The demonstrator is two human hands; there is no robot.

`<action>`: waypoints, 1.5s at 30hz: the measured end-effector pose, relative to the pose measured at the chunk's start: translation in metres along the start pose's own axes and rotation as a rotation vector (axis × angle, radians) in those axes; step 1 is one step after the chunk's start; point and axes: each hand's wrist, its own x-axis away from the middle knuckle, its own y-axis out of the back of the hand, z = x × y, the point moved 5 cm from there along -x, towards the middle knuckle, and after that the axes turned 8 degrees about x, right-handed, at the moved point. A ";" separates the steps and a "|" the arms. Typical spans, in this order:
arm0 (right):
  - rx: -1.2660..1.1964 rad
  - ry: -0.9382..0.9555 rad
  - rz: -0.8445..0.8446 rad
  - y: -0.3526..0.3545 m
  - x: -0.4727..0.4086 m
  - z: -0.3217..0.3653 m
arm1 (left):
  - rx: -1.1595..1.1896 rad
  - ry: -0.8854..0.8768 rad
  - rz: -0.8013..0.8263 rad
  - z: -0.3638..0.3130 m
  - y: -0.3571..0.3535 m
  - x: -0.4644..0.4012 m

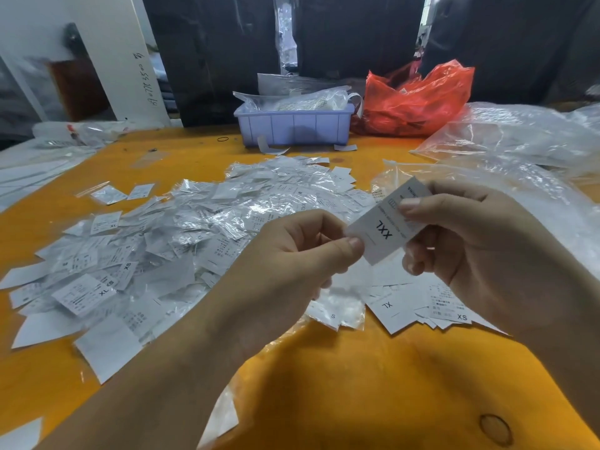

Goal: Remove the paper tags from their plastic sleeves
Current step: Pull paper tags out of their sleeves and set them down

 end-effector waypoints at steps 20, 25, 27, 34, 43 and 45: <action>0.254 0.125 -0.011 -0.006 0.006 0.011 | -0.010 0.016 0.004 0.003 0.000 -0.001; 0.272 0.112 -0.015 -0.010 0.007 0.008 | 0.003 0.025 -0.029 0.005 0.001 -0.001; 0.279 0.108 -0.002 -0.012 0.008 0.008 | 0.014 0.023 -0.031 0.004 0.000 -0.001; 0.289 0.092 0.018 -0.014 0.008 0.007 | 0.014 0.003 -0.062 0.002 0.001 -0.001; 0.288 0.073 -0.029 -0.011 0.007 0.007 | 0.068 0.064 -0.124 0.002 0.006 0.000; 0.280 0.073 -0.064 -0.008 0.006 0.006 | 0.077 0.064 -0.118 0.002 0.007 -0.001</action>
